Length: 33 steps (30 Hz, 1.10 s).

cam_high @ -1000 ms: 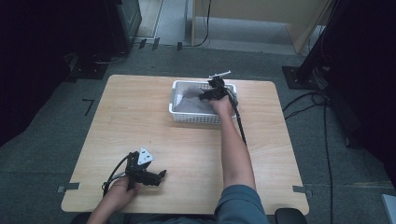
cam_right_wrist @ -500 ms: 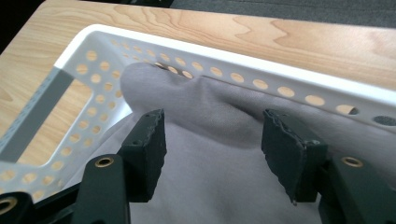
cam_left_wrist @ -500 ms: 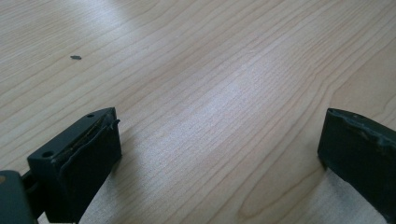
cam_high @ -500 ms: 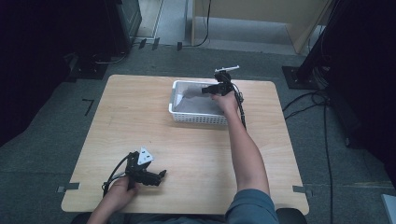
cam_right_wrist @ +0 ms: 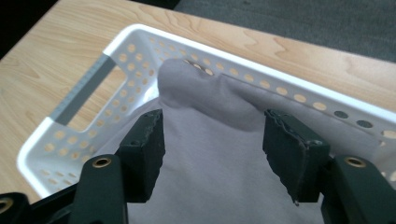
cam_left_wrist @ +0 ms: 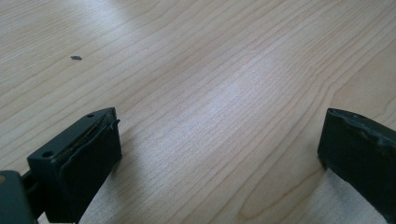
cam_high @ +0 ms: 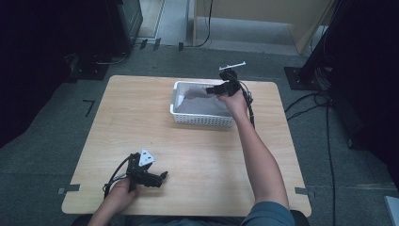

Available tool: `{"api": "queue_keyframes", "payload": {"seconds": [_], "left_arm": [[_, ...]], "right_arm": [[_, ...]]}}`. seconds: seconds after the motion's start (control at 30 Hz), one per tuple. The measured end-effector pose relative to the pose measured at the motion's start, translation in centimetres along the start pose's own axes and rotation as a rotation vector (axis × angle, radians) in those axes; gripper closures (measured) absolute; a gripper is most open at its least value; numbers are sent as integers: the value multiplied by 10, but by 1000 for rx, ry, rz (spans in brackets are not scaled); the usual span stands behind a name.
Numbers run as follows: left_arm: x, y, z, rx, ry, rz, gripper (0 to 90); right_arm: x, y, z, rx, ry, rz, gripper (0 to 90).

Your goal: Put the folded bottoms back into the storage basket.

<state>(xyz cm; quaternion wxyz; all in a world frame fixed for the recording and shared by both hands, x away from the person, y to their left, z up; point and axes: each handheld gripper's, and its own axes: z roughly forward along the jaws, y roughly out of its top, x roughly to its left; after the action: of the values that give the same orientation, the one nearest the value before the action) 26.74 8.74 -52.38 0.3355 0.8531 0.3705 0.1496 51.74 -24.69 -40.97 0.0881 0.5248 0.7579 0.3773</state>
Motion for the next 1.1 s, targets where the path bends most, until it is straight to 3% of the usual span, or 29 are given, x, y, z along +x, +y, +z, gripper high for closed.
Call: {"api": "queue_keyframes", "payload": {"seconds": [0.3,0.5,1.1], "left_arm": [[0,0,0,2,2,5,0],[1,0,0,2,3,7,0],[0,0,0,-4,3,0,0]], "right_arm": [[0,-9,-25,-3,6,-29,406],[-1,-19,-40,-25,21,-19,402],[18,-62,-75,-19,59,-90,386]]}}
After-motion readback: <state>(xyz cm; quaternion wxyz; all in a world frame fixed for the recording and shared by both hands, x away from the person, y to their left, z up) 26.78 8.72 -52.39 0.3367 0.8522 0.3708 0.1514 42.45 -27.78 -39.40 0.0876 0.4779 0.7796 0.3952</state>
